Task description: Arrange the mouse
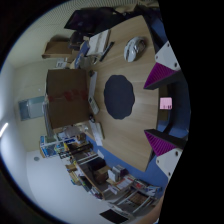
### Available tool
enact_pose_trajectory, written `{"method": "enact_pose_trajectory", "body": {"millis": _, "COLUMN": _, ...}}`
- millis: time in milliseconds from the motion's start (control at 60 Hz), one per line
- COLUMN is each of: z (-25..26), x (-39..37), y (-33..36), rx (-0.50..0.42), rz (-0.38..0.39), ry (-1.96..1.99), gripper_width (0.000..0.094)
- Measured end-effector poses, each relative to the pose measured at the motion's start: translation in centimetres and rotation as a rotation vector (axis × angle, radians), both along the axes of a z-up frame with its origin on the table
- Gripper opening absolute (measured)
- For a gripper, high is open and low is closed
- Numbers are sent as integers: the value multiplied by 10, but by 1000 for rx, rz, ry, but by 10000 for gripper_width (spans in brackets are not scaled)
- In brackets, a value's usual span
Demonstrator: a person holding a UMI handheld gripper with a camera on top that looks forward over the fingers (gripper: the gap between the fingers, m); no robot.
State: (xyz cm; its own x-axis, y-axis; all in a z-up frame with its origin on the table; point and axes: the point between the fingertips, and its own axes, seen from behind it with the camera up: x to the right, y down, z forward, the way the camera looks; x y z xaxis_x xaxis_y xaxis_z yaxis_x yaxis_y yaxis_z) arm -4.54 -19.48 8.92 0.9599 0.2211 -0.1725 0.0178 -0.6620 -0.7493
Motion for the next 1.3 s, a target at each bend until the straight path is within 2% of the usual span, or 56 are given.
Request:
{"method": "enact_pose_trajectory", "body": {"millis": 150, "z": -8, "x": 19, "y": 3, "rx": 14, "rz": -38, "ry": -28, "gripper_width": 819}}
{"method": "enact_pose_trajectory", "body": {"millis": 300, "z": -13, "x": 55, "y": 8, "rx": 19, "rz": -115, "ry": 3, "gripper_width": 822}}
{"method": "enact_pose_trajectory", "body": {"millis": 583, "z": -53, "x": 176, "y": 33, "rx": 56, "rz": -183, "ry": -160, "gripper_width": 820}}
{"method": "enact_pose_trajectory", "body": {"millis": 850, "z": -98, "x": 234, "y": 84, "rx": 81, "rz": -166, "ry": -148, "gripper_width": 818}}
{"method": "enact_pose_trajectory", "body": {"millis": 950, "z": -104, "x": 233, "y": 106, "rx": 133, "rz": -128, "ry": -138, "gripper_width": 819}}
{"method": "enact_pose_trajectory", "body": {"millis": 1083, "z": -103, "x": 237, "y": 132, "rx": 169, "rz": -141, "ry": -128, "gripper_width": 817}}
{"method": "enact_pose_trajectory", "body": {"millis": 1167, "z": -104, "x": 241, "y": 146, "rx": 182, "rz": -169, "ry": -127, "gripper_width": 788}}
{"method": "enact_pose_trajectory", "body": {"millis": 1200, "z": -102, "x": 242, "y": 151, "rx": 190, "rz": -185, "ry": -127, "gripper_width": 764}}
{"method": "enact_pose_trajectory", "body": {"millis": 1233, "z": -102, "x": 245, "y": 154, "rx": 200, "rz": -207, "ry": -130, "gripper_width": 699}}
{"method": "enact_pose_trajectory", "body": {"millis": 1250, "z": -101, "x": 246, "y": 155, "rx": 204, "rz": -218, "ry": -131, "gripper_width": 705}}
{"method": "enact_pose_trajectory", "body": {"millis": 1300, "z": -101, "x": 250, "y": 159, "rx": 210, "rz": -258, "ry": -132, "gripper_width": 553}}
